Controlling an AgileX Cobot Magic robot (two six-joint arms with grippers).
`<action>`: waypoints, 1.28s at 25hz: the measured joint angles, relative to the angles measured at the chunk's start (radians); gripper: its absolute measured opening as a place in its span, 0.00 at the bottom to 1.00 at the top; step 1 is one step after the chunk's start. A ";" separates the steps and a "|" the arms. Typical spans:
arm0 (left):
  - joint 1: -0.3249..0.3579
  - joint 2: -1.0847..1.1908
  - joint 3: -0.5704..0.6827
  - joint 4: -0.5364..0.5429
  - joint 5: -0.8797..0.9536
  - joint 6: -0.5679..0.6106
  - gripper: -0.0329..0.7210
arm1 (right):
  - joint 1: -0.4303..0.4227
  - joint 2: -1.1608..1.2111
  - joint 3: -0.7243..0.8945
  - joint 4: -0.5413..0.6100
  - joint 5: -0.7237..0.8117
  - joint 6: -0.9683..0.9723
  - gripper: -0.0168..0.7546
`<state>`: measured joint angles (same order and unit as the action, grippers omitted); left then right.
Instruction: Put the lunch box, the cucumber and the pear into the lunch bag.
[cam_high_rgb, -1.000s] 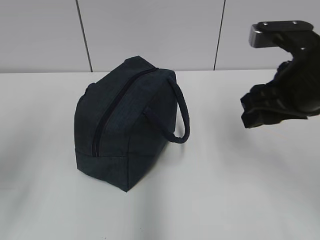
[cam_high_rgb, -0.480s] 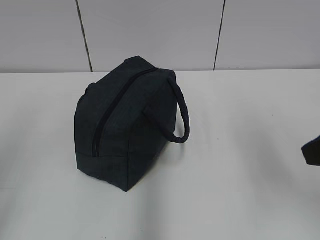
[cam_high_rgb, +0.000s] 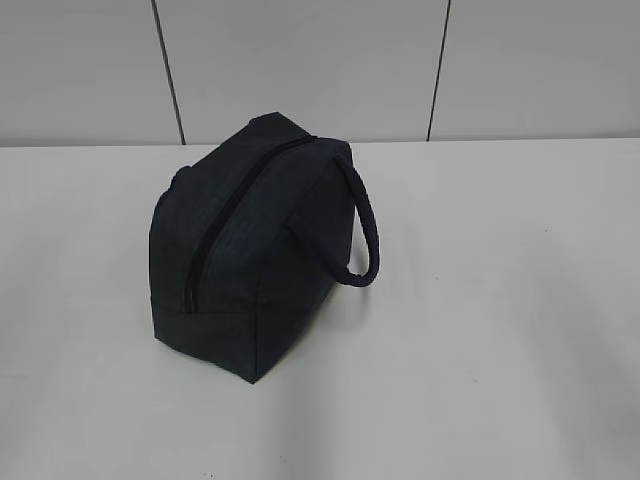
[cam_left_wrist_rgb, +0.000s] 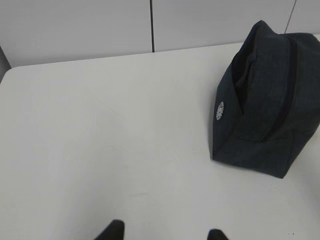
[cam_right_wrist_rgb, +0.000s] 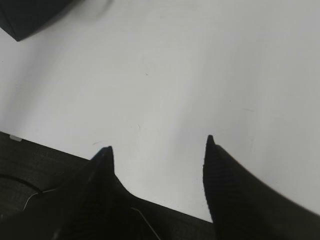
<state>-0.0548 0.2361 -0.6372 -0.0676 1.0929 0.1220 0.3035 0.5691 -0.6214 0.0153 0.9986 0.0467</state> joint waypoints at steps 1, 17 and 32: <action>0.000 -0.010 0.008 0.003 -0.003 0.000 0.45 | 0.000 -0.044 0.016 -0.007 0.004 0.000 0.60; 0.000 -0.131 0.105 0.017 0.016 0.000 0.45 | 0.000 -0.352 0.109 -0.086 0.036 0.000 0.60; 0.000 -0.250 0.106 0.018 0.025 0.000 0.45 | 0.000 -0.585 0.124 -0.100 0.144 0.008 0.60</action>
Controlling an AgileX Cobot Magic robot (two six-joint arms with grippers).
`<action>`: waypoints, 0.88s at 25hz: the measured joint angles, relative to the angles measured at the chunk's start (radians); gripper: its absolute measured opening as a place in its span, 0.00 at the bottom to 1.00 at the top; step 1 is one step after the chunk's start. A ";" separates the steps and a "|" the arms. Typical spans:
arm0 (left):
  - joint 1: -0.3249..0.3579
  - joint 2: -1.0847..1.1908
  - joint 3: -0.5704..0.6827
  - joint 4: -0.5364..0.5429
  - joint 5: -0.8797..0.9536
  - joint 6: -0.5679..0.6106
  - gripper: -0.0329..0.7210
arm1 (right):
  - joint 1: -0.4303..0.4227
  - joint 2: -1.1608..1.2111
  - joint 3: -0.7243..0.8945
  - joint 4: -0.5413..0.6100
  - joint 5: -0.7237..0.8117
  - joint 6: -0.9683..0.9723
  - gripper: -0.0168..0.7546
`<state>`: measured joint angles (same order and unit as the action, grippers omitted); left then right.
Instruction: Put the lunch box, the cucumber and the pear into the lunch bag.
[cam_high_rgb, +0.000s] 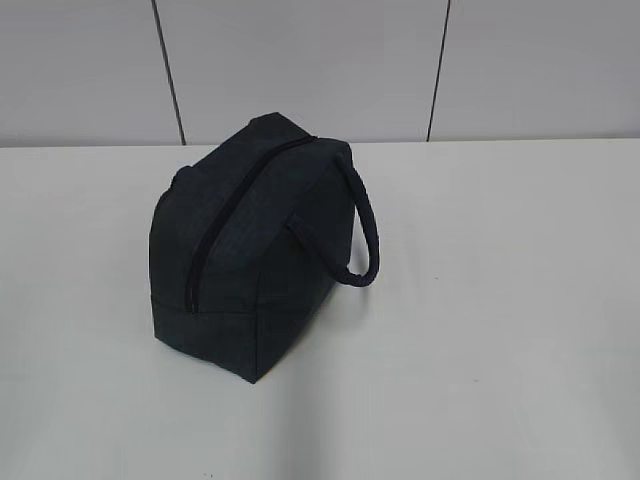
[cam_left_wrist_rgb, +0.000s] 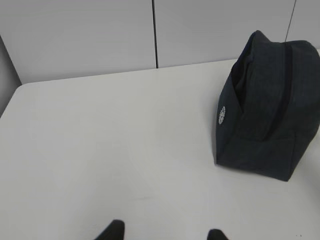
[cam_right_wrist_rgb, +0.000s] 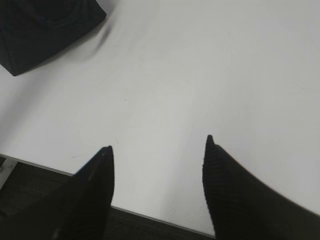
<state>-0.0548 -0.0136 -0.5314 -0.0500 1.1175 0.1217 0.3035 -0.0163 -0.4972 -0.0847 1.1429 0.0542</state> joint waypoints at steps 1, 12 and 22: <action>0.000 0.000 0.000 0.000 0.000 0.000 0.45 | 0.000 0.000 0.000 0.000 0.000 0.000 0.60; 0.000 0.000 0.000 -0.001 0.000 0.000 0.45 | 0.002 0.000 0.000 -0.008 0.000 0.008 0.60; 0.000 0.000 0.000 -0.001 0.000 0.000 0.45 | 0.002 0.000 0.000 -0.019 0.000 0.023 0.71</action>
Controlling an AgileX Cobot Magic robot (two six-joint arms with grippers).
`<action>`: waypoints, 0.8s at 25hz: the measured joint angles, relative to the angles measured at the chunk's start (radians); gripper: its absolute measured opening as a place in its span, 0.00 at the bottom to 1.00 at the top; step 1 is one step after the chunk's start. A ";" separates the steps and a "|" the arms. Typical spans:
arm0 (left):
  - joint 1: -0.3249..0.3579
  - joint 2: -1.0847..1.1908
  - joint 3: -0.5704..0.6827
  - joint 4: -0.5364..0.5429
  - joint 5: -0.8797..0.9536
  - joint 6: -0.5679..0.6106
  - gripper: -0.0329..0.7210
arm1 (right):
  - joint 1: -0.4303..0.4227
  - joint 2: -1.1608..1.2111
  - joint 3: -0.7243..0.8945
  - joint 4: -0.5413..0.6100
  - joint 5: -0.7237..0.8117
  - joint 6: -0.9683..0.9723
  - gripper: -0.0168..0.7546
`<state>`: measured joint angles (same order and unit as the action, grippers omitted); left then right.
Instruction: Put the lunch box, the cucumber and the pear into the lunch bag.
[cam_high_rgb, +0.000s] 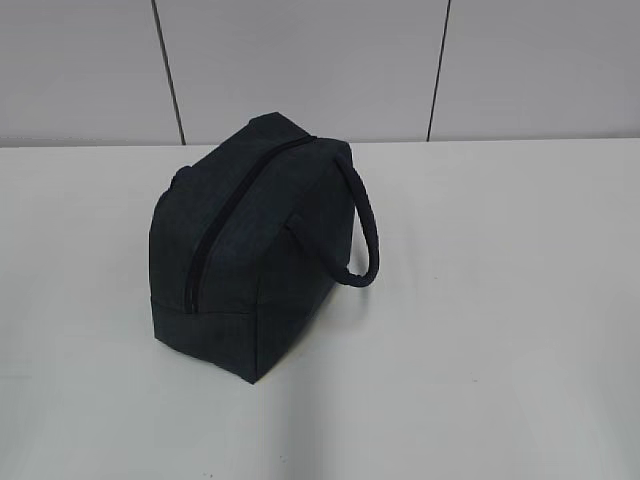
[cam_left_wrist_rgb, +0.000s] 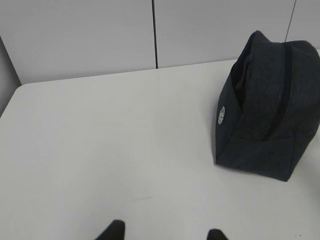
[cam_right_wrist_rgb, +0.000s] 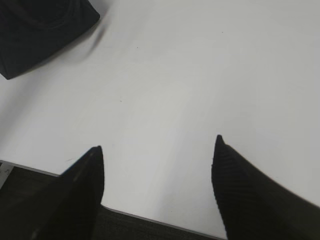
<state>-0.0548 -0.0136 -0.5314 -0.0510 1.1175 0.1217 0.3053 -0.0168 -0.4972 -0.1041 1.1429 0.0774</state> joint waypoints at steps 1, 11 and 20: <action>0.000 0.000 0.000 0.000 0.000 0.000 0.45 | 0.000 0.000 0.000 0.000 0.000 0.000 0.71; 0.000 0.000 0.000 0.000 0.000 0.000 0.45 | 0.000 0.000 0.000 0.000 0.000 0.003 0.71; 0.000 0.000 0.000 0.000 0.000 0.000 0.40 | 0.000 -0.002 0.000 -0.002 0.000 0.005 0.71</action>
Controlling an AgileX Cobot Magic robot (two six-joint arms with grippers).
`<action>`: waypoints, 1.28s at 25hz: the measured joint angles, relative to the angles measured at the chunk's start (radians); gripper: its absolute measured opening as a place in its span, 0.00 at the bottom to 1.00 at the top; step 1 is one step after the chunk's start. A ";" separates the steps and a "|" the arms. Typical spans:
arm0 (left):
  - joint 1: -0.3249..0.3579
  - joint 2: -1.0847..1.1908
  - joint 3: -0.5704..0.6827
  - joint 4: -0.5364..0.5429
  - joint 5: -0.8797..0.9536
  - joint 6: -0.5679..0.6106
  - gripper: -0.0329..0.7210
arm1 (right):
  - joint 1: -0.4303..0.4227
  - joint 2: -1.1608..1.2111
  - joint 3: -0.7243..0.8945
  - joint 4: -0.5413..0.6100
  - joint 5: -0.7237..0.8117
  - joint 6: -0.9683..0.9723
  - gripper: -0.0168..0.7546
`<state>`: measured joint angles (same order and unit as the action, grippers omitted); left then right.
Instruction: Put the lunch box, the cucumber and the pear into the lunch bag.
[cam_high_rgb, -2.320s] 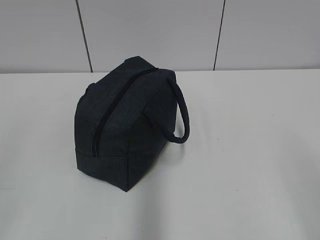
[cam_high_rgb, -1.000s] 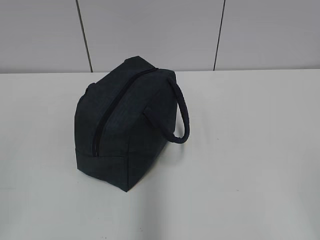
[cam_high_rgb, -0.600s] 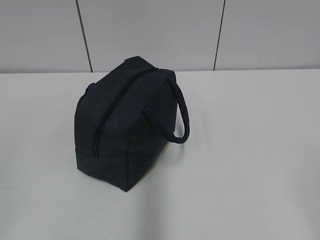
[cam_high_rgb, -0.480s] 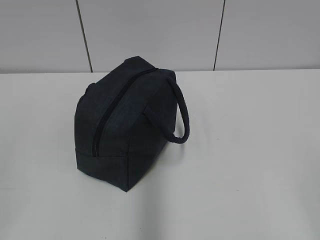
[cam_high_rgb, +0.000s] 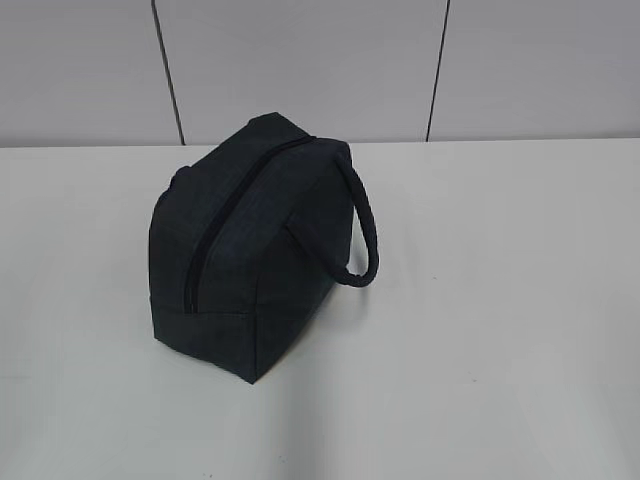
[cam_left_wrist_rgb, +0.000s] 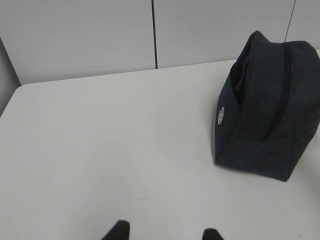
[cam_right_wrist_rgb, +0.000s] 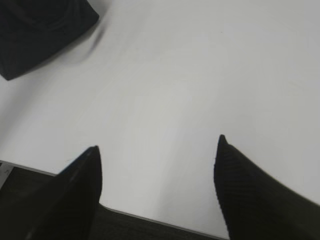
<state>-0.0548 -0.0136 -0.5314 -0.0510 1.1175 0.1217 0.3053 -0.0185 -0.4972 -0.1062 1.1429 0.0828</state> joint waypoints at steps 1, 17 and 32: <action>0.000 0.000 0.000 0.000 0.000 0.000 0.40 | -0.002 0.000 0.000 0.000 0.000 0.001 0.73; 0.000 0.000 0.000 0.000 0.000 0.000 0.36 | -0.124 0.000 0.000 0.000 0.000 0.001 0.72; 0.000 0.000 0.000 0.000 0.000 0.000 0.36 | -0.130 0.000 0.000 0.000 0.000 0.001 0.72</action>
<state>-0.0548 -0.0136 -0.5314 -0.0510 1.1175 0.1217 0.1748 -0.0185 -0.4972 -0.1062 1.1429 0.0837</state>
